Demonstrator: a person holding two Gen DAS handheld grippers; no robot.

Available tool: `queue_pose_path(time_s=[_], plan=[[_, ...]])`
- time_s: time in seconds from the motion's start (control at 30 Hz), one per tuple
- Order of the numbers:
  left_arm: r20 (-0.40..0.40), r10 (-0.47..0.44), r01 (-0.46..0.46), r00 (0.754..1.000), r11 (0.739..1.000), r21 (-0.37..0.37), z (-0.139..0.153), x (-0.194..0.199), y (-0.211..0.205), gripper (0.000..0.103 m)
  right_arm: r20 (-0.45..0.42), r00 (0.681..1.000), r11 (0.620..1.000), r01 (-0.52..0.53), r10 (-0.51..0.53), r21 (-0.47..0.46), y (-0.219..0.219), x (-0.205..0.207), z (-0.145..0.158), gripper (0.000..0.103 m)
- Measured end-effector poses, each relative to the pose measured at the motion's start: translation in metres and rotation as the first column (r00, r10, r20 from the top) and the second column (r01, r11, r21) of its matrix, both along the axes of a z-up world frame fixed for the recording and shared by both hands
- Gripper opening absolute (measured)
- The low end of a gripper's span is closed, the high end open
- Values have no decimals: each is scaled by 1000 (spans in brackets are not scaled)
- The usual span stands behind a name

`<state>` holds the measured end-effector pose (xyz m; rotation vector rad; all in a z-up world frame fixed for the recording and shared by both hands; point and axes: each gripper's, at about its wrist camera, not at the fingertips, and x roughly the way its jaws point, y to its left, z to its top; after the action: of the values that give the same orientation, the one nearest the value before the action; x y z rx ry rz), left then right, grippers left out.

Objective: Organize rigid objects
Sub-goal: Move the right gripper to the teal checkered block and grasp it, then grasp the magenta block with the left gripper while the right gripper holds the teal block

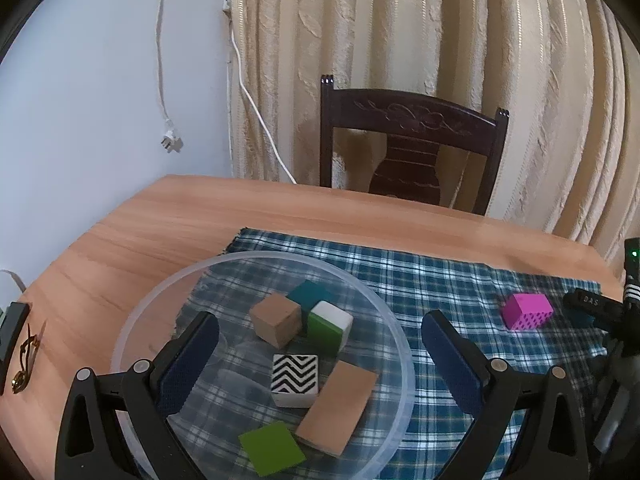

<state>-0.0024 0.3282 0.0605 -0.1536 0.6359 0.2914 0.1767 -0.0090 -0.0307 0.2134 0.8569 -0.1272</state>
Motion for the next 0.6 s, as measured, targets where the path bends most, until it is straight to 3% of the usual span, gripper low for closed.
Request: queue_pose_path(time_s=[0.17, 0.3, 0.6], plan=[[-13, -24, 24, 1000, 1000, 18, 1, 4, -10, 103, 3, 1000, 1000, 1, -1, -7, 1, -1, 1, 85], [-25, -46, 46, 999, 999, 24, 1, 6, -18, 103, 9, 1000, 999, -24, 24, -25, 6, -3, 3, 68], [-48, -103, 104, 994, 994, 19, 4, 19, -43, 103, 27, 999, 1000, -26, 26, 9, 6, -10, 6, 67]])
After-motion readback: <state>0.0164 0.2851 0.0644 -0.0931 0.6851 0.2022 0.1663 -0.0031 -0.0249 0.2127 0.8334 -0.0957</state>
